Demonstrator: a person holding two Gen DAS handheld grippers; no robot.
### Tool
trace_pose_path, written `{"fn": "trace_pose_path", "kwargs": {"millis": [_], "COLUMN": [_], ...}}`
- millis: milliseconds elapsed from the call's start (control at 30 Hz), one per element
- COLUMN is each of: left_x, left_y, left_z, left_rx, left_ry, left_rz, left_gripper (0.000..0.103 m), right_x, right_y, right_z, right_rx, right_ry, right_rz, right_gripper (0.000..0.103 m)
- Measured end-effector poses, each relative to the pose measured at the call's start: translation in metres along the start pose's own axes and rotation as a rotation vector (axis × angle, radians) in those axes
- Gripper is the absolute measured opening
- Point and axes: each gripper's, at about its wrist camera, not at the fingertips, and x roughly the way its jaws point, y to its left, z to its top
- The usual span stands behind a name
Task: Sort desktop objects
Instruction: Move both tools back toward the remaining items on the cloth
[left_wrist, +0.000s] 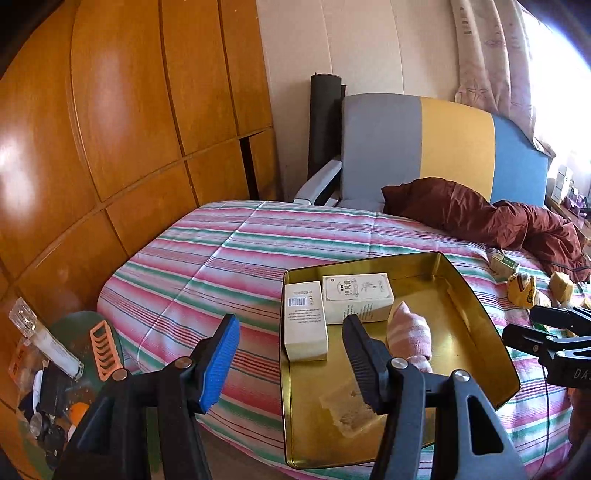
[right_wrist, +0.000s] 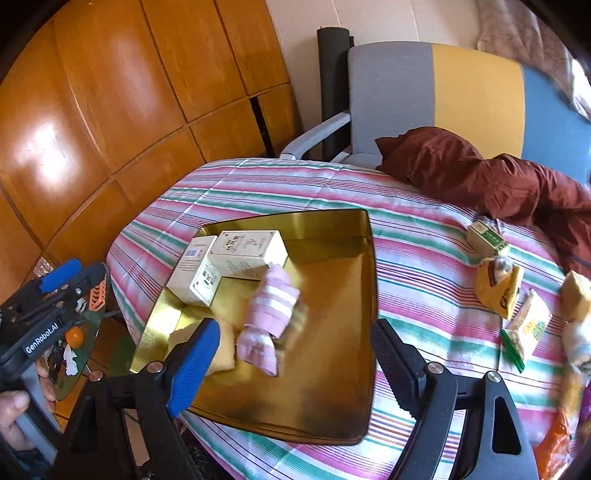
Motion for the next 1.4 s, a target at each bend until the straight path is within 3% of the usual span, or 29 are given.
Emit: {"fn": "trace_pose_path", "kwargs": {"millis": [367, 533, 833, 900, 1100, 1333, 1400], "left_x": [-0.003, -0.002, -0.008, -0.008, -0.009, -0.025, -0.029], "left_y": [-0.014, -0.03, -0.09, -0.107, -0.172, -0.256, -0.281], "left_z": [0.001, 0.002, 0.005, 0.004, -0.01, -0.033, -0.04], "left_rx": [0.037, 0.069, 0.173, 0.2, 0.334, 0.532, 0.58], "left_ry": [-0.003, 0.008, 0.015, 0.037, 0.116, 0.218, 0.235], "left_rz": [-0.013, -0.074, -0.375, -0.473, -0.64, -0.822, -0.875], "left_gripper": [0.059, 0.059, 0.059, 0.059, 0.059, 0.059, 0.064], "right_x": [-0.018, -0.034, -0.103, -0.131, -0.19, -0.207, -0.208], "right_y": [-0.034, -0.058, -0.141, -0.168, -0.228, -0.278, -0.291], "right_z": [-0.012, -0.02, -0.045, -0.057, -0.093, -0.131, -0.136], "right_rx": [0.064, 0.101, 0.271, 0.336, 0.514, 0.679, 0.708], "right_ry": [-0.018, -0.022, -0.016, -0.032, -0.047, 0.048, 0.068], "right_rz": [-0.052, -0.094, -0.213, -0.261, -0.372, -0.454, -0.475], "right_gripper": [0.085, 0.087, 0.089, 0.092, 0.094, 0.094, 0.093]}}
